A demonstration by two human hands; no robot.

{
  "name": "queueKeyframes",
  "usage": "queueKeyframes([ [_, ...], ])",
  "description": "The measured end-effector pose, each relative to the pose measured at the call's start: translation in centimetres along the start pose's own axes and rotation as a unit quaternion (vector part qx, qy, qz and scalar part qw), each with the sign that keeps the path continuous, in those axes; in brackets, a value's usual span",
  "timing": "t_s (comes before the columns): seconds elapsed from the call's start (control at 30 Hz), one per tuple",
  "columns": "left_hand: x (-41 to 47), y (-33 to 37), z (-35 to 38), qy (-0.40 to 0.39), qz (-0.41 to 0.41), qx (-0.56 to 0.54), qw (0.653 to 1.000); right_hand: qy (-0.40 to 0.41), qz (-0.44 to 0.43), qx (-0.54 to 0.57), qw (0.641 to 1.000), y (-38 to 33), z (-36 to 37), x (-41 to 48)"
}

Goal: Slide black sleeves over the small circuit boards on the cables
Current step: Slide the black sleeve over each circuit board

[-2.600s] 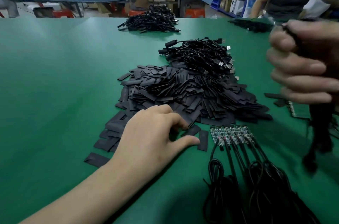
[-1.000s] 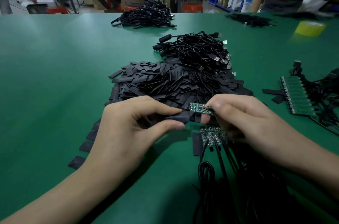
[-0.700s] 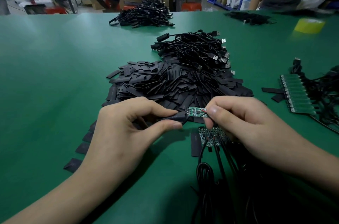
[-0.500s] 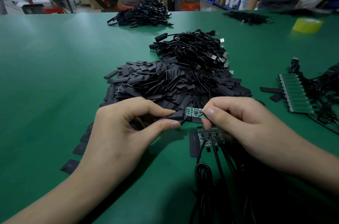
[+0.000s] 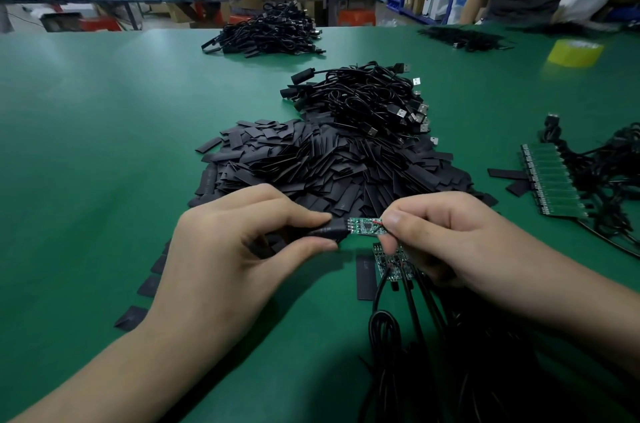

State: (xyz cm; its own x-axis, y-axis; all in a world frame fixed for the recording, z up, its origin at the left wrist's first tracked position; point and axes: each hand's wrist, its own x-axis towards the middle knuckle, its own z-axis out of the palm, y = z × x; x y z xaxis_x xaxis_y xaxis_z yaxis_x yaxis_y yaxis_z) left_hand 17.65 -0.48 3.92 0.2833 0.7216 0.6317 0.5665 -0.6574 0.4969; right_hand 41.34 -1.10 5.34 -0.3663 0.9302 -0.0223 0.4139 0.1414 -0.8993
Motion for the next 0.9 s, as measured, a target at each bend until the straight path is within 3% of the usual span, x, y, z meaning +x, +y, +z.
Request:
queueKeyframes([
  [0.13,-0.13,0.06,-0.01,0.002,0.026,0.030,0.999,-0.011,0.003,-0.005,1.000,-0.27,0.06,-0.04],
  [0.43,0.01,0.15,0.03,-0.043,-0.011,-0.016,0.999,0.039,-0.059,-0.145,0.987,-0.74,0.51,-0.57],
  [0.63,0.13,0.07,0.09,-0.055,-0.024,-0.051,0.997,0.009,-0.043,-0.112,0.993,-0.52,0.15,-0.44],
  [0.9,0.00,0.45,0.03,-0.036,0.023,-0.010,0.999,-0.037,-0.020,-0.056,0.998,-0.65,-0.06,-0.26],
])
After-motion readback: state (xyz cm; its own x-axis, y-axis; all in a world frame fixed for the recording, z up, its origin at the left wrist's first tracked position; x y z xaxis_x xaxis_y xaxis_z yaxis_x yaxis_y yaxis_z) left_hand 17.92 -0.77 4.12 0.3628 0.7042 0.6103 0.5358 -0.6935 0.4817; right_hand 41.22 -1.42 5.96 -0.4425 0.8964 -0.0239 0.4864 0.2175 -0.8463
